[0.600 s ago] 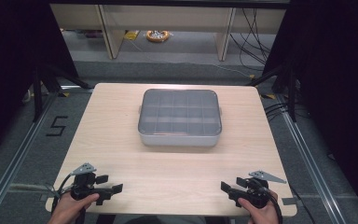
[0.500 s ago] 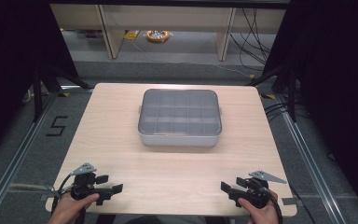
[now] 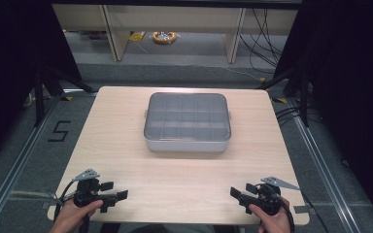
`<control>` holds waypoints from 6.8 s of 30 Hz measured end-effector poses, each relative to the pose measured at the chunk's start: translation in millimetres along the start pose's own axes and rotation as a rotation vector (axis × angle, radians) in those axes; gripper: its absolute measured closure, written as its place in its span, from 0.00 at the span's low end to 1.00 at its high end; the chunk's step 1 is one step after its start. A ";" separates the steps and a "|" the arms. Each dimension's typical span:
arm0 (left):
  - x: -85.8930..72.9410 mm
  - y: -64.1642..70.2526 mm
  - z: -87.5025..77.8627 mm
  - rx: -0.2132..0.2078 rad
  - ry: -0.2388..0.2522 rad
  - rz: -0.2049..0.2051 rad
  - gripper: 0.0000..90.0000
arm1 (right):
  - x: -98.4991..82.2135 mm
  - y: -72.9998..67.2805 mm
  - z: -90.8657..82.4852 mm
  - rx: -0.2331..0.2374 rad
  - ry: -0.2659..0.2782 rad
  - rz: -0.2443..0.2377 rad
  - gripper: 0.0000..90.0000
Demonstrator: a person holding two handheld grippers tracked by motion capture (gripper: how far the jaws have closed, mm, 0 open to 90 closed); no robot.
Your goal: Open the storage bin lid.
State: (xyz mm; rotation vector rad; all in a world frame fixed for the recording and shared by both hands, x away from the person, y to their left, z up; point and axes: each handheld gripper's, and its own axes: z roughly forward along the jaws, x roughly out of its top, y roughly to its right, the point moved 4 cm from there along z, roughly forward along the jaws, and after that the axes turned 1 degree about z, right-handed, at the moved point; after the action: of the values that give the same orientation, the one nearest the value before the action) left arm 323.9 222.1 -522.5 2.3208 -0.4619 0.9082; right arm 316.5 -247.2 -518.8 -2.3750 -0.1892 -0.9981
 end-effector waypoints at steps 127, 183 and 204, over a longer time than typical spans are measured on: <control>220.9 -64.7 129.7 0.062 0.096 -0.201 0.49 | 204.2 51.9 124.4 0.028 0.083 0.207 0.51; 231.7 -43.9 107.5 0.074 0.181 -0.257 0.73 | 212.6 33.9 102.4 0.057 0.237 0.332 0.82; 223.4 -17.6 77.5 0.053 0.193 -0.184 0.73 | 204.5 20.2 75.0 0.075 0.258 0.320 0.82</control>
State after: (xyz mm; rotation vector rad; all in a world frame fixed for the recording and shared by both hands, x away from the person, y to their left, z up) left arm 528.8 163.6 -418.4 2.2505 -0.1435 1.0506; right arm 515.5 -240.1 -428.2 -2.0979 0.2389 -1.1031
